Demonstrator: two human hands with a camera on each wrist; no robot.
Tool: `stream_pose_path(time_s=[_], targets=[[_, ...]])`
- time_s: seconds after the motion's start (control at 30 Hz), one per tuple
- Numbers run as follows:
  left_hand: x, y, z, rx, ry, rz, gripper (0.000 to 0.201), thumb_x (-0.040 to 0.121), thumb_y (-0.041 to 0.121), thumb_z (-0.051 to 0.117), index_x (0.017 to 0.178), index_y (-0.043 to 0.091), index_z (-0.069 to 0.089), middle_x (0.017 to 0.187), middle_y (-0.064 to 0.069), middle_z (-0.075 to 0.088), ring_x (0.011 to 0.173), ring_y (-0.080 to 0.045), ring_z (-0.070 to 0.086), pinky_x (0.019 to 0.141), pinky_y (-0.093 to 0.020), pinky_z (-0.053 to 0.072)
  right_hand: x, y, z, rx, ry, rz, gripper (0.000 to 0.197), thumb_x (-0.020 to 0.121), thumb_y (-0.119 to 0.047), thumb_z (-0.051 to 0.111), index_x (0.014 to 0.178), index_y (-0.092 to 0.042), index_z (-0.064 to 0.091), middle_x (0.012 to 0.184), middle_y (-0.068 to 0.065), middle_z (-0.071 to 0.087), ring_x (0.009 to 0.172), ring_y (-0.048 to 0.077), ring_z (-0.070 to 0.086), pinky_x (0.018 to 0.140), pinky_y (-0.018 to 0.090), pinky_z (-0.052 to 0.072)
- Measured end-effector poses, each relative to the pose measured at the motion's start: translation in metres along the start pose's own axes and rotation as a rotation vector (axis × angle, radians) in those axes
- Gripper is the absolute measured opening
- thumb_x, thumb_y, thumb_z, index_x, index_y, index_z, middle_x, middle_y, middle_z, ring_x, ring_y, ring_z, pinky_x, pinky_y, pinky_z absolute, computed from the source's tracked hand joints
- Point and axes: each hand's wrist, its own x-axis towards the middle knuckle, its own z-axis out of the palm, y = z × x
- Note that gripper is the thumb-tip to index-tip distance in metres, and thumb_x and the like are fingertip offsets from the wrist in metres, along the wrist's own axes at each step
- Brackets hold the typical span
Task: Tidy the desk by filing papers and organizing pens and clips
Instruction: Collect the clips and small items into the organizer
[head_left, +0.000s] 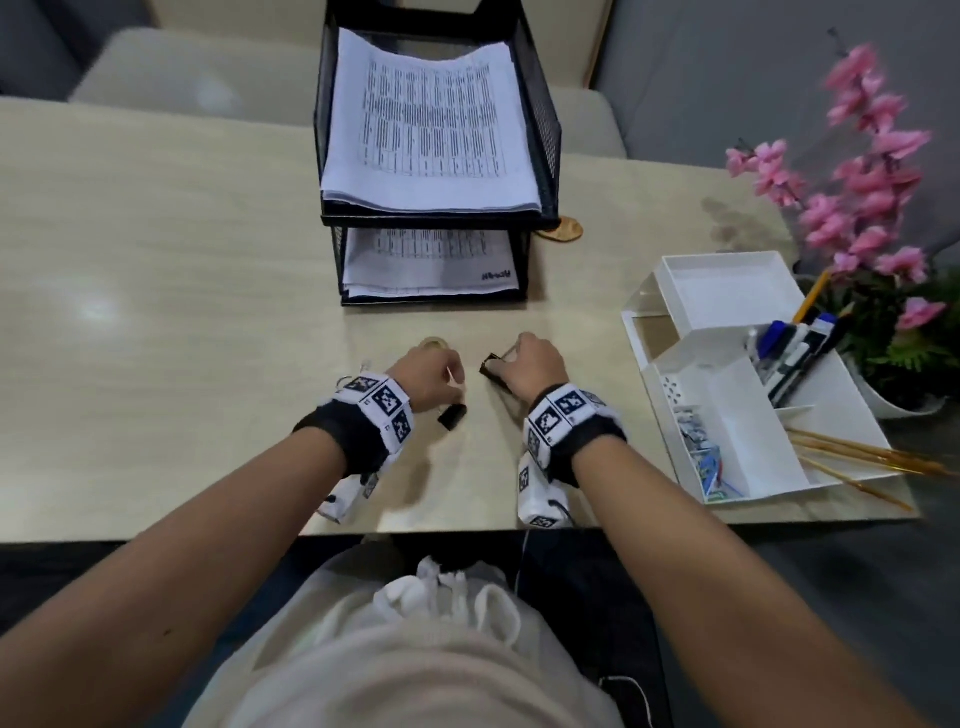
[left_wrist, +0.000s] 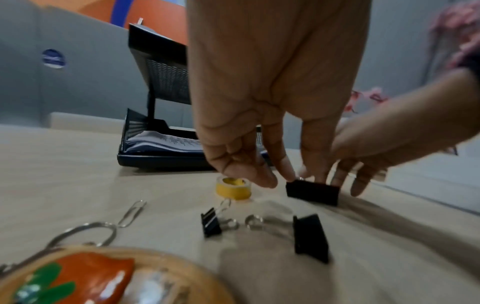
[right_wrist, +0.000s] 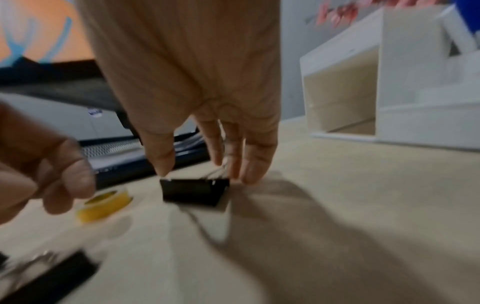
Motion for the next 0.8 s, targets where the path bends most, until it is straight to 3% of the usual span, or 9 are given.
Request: stream_pose_path(time_s=[0.13, 0.23, 0.33, 0.43, 0.5, 0.6, 0.67, 0.73, 0.8], targets=[[0.001, -0.004, 0.017, 0.326, -0.139, 0.047, 0.059, 0.075, 0.023, 0.074, 0.125, 0.010, 0.047, 0.130, -0.013, 0.039, 0.118, -0.032, 0.046, 0.096, -0.043, 0.046, 0.000, 0.000, 0.022, -0.114, 0.060, -0.013, 0.039, 0.084, -0.020, 0.059, 0.118, -0.004, 0.049, 0.130, 0.018, 0.042, 0.120, 0.037, 0.038, 0.098, 0.042, 0.040], [0.003, -0.003, 0.023, 0.405, -0.119, 0.111, 0.050, 0.080, 0.010, 0.065, 0.123, 0.003, 0.042, 0.132, -0.017, 0.035, 0.113, -0.037, 0.052, 0.092, -0.046, 0.047, -0.008, 0.012, 0.021, -0.107, 0.063, -0.010, 0.030, 0.079, -0.018, 0.063, 0.104, -0.005, 0.056, 0.123, 0.018, 0.046, 0.114, 0.036, 0.041, 0.095, 0.041, 0.043], [0.009, -0.002, 0.027, 0.400, -0.084, 0.123, 0.047, 0.081, 0.014, 0.064, 0.121, 0.001, 0.044, 0.130, -0.016, 0.038, 0.112, -0.035, 0.053, 0.092, -0.045, 0.047, -0.019, 0.033, 0.010, 0.145, 0.161, 0.078, 0.018, 0.069, -0.014, 0.069, 0.080, -0.013, 0.055, 0.105, 0.014, 0.054, 0.096, 0.029, 0.050, 0.078, 0.027, 0.047], [0.015, 0.009, 0.029, 0.333, -0.056, 0.135, 0.045, 0.077, 0.026, 0.070, 0.111, 0.006, 0.047, 0.116, -0.013, 0.051, 0.107, -0.030, 0.051, 0.085, -0.039, 0.046, -0.040, 0.051, -0.018, 0.495, 0.189, 0.028, 0.023, 0.066, -0.005, 0.075, 0.077, -0.012, 0.056, 0.072, 0.000, 0.057, 0.065, 0.013, 0.049, 0.055, 0.010, 0.039], [0.018, 0.023, 0.029, 0.197, -0.035, 0.142, 0.031, 0.078, 0.022, 0.068, 0.091, 0.012, 0.042, 0.097, -0.015, 0.056, 0.092, -0.029, 0.052, 0.073, -0.034, 0.041, -0.057, 0.063, -0.044, 0.656, 0.237, -0.002, 0.026, 0.065, -0.005, 0.080, 0.079, -0.013, 0.060, 0.072, -0.002, 0.060, 0.066, 0.009, 0.052, 0.064, 0.017, 0.045], [0.026, 0.050, 0.033, -0.004, -0.030, 0.182, 0.022, 0.083, 0.012, 0.061, 0.079, 0.014, 0.040, 0.074, -0.006, 0.056, 0.075, -0.024, 0.051, 0.071, -0.029, 0.040, -0.074, 0.092, -0.083, 0.713, 0.439, 0.015, 0.023, 0.065, -0.015, 0.082, 0.081, -0.012, 0.067, 0.078, 0.002, 0.066, 0.072, 0.013, 0.058, 0.069, 0.023, 0.049], [0.029, 0.071, 0.036, -0.123, -0.062, 0.236, 0.018, 0.086, 0.011, 0.061, 0.079, 0.012, 0.044, 0.064, -0.002, 0.059, 0.058, -0.015, 0.053, 0.065, -0.024, 0.044, -0.078, 0.117, -0.103, 0.636, 0.566, 0.061, 0.020, 0.073, -0.025, 0.077, 0.085, -0.011, 0.071, 0.079, 0.004, 0.067, 0.077, 0.018, 0.060, 0.069, 0.025, 0.048], [0.032, 0.093, 0.039, -0.189, -0.062, 0.292, 0.024, 0.090, 0.016, 0.059, 0.071, 0.016, 0.044, 0.067, -0.005, 0.063, 0.054, -0.004, 0.050, 0.058, -0.014, 0.040, -0.077, 0.139, -0.118, 0.463, 0.630, 0.119, 0.026, 0.081, -0.033, 0.068, 0.093, -0.010, 0.072, 0.089, 0.009, 0.070, 0.095, 0.026, 0.060, 0.085, 0.033, 0.047], [0.036, 0.114, 0.043, -0.265, -0.074, 0.325, 0.027, 0.094, 0.021, 0.053, 0.069, 0.022, 0.041, 0.070, -0.003, 0.061, 0.059, -0.010, 0.050, 0.061, -0.014, 0.038, -0.070, 0.155, -0.125, 0.262, 0.595, 0.176, 0.030, 0.088, -0.026, 0.061, 0.108, -0.006, 0.068, 0.112, 0.015, 0.067, 0.112, 0.032, 0.053, 0.096, 0.032, 0.037]])
